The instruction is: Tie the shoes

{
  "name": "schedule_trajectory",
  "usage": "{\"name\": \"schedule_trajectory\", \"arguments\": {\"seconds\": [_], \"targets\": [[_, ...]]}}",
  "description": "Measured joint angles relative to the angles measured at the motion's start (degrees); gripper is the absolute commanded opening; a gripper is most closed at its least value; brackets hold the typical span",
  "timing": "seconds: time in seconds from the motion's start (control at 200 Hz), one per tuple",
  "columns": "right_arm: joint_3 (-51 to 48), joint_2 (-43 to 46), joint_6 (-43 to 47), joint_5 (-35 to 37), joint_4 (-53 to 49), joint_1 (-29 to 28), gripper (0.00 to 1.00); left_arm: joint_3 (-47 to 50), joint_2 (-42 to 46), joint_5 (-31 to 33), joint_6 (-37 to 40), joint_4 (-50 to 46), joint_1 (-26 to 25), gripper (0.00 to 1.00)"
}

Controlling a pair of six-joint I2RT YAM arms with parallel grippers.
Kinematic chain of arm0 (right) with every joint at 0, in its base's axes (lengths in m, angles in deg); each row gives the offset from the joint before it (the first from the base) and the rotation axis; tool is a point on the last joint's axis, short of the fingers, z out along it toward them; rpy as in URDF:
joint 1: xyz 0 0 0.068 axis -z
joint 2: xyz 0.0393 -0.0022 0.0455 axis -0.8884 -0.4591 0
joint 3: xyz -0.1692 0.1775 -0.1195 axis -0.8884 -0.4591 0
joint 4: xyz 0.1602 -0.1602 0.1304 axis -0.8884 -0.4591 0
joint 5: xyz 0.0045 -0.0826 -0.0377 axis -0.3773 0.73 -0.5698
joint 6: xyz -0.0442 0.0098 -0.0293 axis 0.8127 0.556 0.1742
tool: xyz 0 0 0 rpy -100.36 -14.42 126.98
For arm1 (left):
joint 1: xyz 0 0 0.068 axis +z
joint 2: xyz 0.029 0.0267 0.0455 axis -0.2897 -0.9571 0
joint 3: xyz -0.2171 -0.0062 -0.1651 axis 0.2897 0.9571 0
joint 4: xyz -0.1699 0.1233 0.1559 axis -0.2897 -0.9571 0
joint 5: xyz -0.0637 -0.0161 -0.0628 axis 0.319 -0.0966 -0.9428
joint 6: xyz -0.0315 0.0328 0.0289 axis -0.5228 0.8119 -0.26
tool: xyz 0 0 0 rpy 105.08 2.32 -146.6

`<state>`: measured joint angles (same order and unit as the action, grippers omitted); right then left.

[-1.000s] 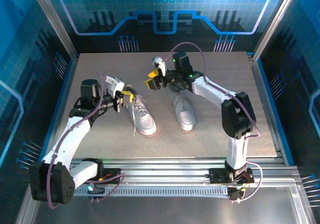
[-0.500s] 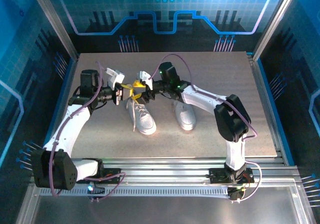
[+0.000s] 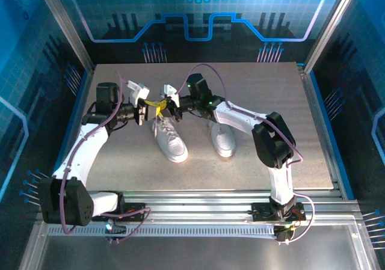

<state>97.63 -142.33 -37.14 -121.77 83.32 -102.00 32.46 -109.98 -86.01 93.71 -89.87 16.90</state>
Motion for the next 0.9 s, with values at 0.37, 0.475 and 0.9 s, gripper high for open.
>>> {"name": "schedule_trajectory", "arguments": {"seconds": [0.37, 0.475, 0.9], "targets": [[-3.65, 0.46, -0.39, -3.41, -0.59, 1.46, 0.00, 2.75, 3.87, 6.14, -7.32, 4.57, 7.67, 0.44], [-3.65, 0.74, -0.33, -4.52, -1.49, 2.16, 0.00, 3.17, 1.73, 9.44, -6.34, 3.74, 7.72, 0.41], [-3.63, 1.09, 1.38, -5.86, -5.77, 2.56, 0.00, -2.05, -15.32, 13.00, 9.16, -5.55, 2.14, 0.35]]}}
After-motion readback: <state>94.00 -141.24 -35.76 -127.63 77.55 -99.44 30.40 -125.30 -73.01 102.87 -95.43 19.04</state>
